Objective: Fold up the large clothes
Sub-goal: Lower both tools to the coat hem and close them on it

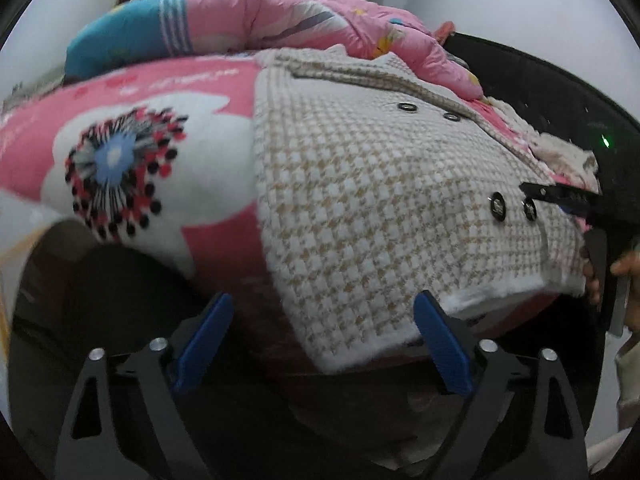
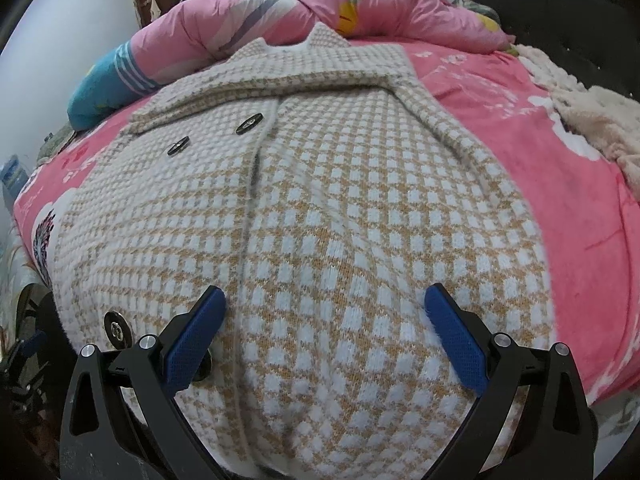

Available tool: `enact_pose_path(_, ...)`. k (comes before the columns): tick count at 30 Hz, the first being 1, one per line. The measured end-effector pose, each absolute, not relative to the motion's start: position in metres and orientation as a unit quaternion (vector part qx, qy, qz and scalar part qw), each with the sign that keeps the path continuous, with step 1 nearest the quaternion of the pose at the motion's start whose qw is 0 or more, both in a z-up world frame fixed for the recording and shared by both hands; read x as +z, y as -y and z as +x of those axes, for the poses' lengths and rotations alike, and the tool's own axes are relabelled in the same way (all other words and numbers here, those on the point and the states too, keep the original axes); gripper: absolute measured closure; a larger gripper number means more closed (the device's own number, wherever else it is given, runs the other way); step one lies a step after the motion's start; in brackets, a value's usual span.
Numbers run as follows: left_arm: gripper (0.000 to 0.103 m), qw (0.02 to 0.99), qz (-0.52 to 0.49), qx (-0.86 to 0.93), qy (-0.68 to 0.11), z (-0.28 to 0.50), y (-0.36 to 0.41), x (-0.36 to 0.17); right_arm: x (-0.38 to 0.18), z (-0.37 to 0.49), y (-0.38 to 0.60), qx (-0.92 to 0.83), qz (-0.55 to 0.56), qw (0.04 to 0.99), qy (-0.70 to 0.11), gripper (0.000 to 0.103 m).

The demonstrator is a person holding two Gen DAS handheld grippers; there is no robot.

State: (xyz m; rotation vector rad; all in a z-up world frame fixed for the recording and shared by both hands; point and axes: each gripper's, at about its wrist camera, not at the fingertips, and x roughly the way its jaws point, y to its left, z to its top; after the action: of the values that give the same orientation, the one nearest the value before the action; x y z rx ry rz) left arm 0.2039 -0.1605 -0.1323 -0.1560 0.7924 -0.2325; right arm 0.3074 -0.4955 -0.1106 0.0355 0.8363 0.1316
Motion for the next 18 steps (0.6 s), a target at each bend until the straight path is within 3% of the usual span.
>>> enact_pose_path(11, 0.047, 0.869, -0.149, -0.136, -0.451, 0.232, 0.145, -0.163, -0.113, 0.305, 0.493, 0.063, 0.021, 0.915, -0.397, 0.008)
enact_pose_path(18, 0.051, 0.858, -0.147, -0.149, -0.469, 0.241, 0.154, -0.170, -0.113, 0.305, 0.494, 0.068, 0.021, 0.916, -0.394, 0.008)
